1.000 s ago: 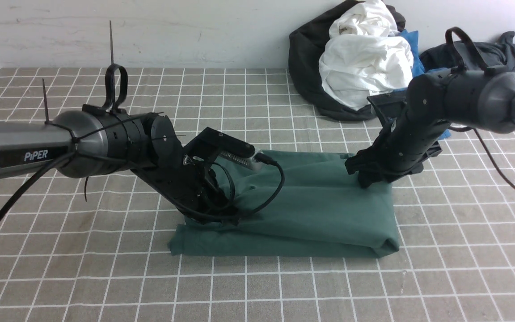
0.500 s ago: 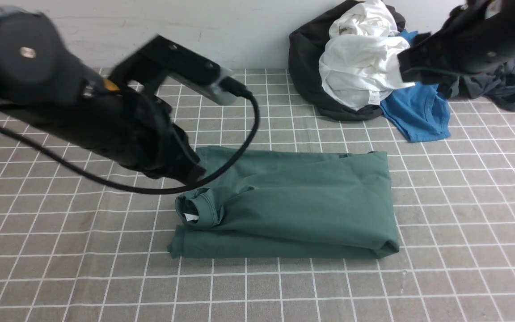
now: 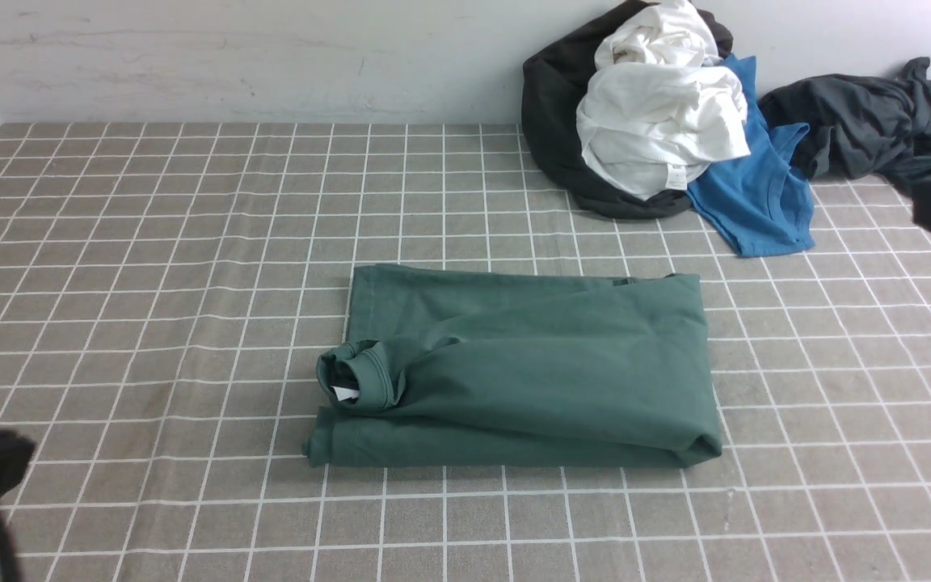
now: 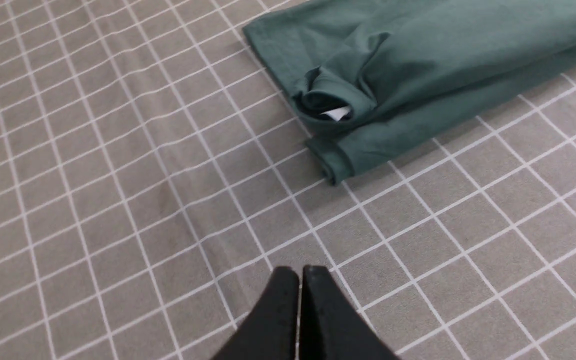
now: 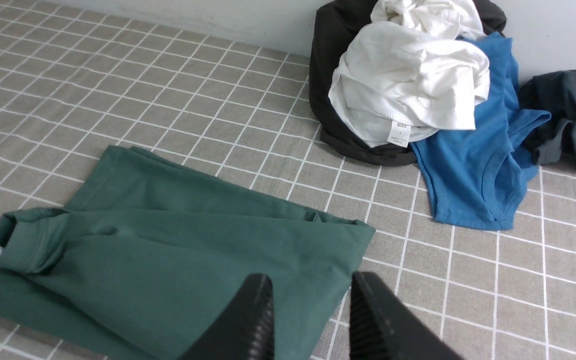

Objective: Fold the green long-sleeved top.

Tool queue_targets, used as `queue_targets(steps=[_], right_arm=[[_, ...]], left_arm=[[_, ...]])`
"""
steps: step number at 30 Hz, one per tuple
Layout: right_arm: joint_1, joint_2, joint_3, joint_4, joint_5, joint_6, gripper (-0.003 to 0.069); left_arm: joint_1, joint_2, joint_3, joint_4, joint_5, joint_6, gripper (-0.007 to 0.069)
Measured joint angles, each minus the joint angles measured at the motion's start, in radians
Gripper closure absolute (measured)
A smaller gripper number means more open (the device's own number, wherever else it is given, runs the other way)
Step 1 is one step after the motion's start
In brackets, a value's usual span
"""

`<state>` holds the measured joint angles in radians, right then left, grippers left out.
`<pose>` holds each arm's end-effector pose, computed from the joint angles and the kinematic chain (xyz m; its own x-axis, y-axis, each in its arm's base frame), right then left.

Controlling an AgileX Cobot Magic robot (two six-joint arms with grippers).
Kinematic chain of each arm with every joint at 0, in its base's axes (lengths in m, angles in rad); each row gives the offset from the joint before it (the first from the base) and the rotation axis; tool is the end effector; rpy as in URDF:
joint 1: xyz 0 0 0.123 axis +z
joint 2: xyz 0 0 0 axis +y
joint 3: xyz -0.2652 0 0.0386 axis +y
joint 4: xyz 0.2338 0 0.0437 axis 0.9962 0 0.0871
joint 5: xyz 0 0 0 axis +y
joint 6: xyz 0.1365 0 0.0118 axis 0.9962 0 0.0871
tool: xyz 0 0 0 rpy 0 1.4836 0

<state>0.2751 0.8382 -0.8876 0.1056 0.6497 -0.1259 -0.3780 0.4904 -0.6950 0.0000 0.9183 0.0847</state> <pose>0.1920 0.0633 0.3343 -0.4562 -0.1720 -0.8731 -0.3440 0.9390 -0.0053 0.1071 -0.0425 0.2918 -0.5117 0.2942 -0.8072 0.4138 0.9078 0.0685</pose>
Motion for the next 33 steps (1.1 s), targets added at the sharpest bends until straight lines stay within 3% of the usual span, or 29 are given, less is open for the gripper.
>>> queue_targets(steps=[4, 7, 19, 33], right_arm=[[0.000, -0.084, 0.043, 0.041, -0.008, -0.009, 0.0627], [0.000, -0.136, 0.070, 0.064, -0.040, -0.032, 0.0664], [0.000, -0.368, 0.116, 0.194, -0.075, -0.258, 0.0673], [0.000, -0.478, 0.116, 0.203, 0.174, -0.273, 0.0673]], left_arm=[[0.000, -0.132, 0.098, 0.073, 0.000, -0.110, 0.0632], [0.000, -0.189, 0.135, 0.081, -0.006, -0.127, 0.0632], [0.000, -0.211, 0.144, 0.081, -0.012, -0.129, 0.0631], [0.000, -0.211, 0.145, 0.081, -0.012, -0.130, 0.0631]])
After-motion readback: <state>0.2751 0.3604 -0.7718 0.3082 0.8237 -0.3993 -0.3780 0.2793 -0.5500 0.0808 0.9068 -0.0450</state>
